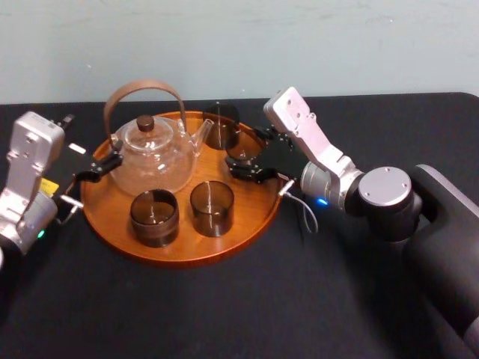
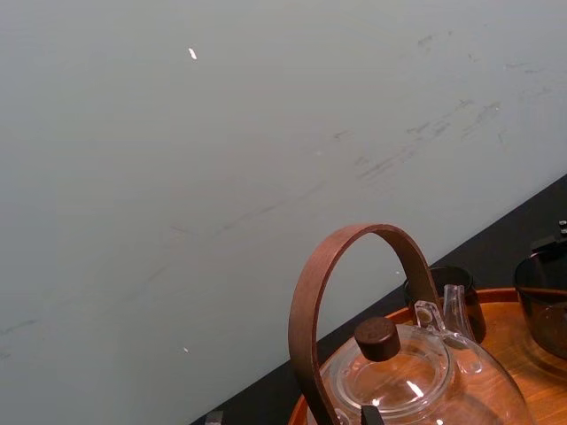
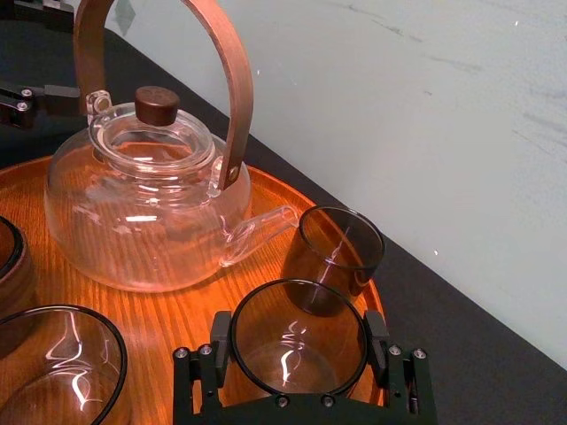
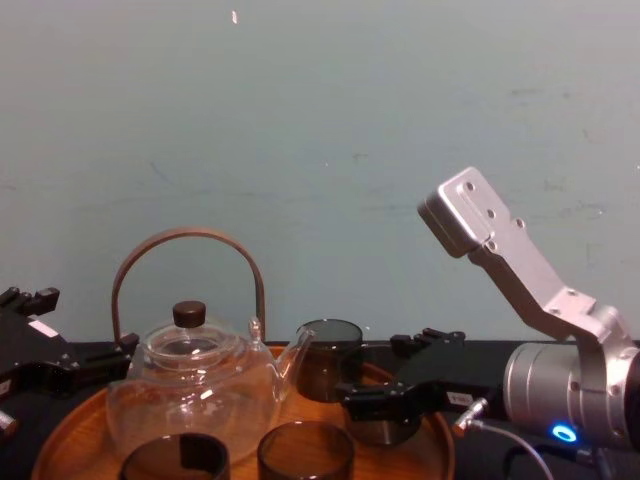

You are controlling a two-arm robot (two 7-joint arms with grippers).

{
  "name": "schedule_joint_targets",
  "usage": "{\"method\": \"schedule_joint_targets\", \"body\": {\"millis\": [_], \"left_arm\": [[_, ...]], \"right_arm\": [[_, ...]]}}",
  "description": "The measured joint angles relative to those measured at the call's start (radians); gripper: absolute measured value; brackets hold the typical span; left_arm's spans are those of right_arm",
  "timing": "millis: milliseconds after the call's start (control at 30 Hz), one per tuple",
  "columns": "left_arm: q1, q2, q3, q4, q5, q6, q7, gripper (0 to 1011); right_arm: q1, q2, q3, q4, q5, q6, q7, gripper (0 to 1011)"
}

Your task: Pick up the glass from the table and place it on the tray.

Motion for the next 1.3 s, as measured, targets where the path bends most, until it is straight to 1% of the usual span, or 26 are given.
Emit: {"method": "schedule_joint_targets", "body": {"millis": [200, 233, 267, 300, 367, 767, 967, 1300], "left_arm": [[0.0, 0.0, 0.0, 0.0, 0.0, 0.0, 0.0, 1010], [0.0, 0.0, 0.0, 0.0, 0.0, 0.0, 0.0, 1009], [0.0, 0.0, 0.0, 0.0, 0.0, 0.0, 0.0, 1009], [0.0, 0.0, 0.0, 0.0, 0.0, 0.0, 0.0, 1010], [0.0, 0.0, 0.0, 0.0, 0.0, 0.0, 0.0, 1009], [0.0, 0.0, 0.0, 0.0, 0.0, 0.0, 0.0, 1009], [0.0, 0.0, 0.0, 0.0, 0.0, 0.0, 0.0, 1010], [0.0, 0.0, 0.0, 0.0, 0.0, 0.0, 0.0, 1010]], "right_arm": [[0.0, 0.0, 0.0, 0.0, 0.001, 0.0, 0.001, 918], [0.0, 0.001, 0.0, -0.001, 0.001, 0.0, 0.001, 940], [0.0, 0.0, 0.0, -0.001, 0.001, 0.0, 0.001, 940], [0.0, 0.0, 0.0, -0.001, 0.001, 0.0, 0.001, 980], [0.0, 0.001, 0.001, -0.001, 0.001, 0.0, 0.001, 1002], [-0.002, 0.002, 0.001, -0.004, 0.004, 0.001, 0.007, 1002], [-0.012, 0.02, 0.001, -0.032, 0.004, 0.016, 0.025, 1002], [-0.036, 0.049, 0.003, -0.079, 0.003, 0.042, 0.035, 1002]]}}
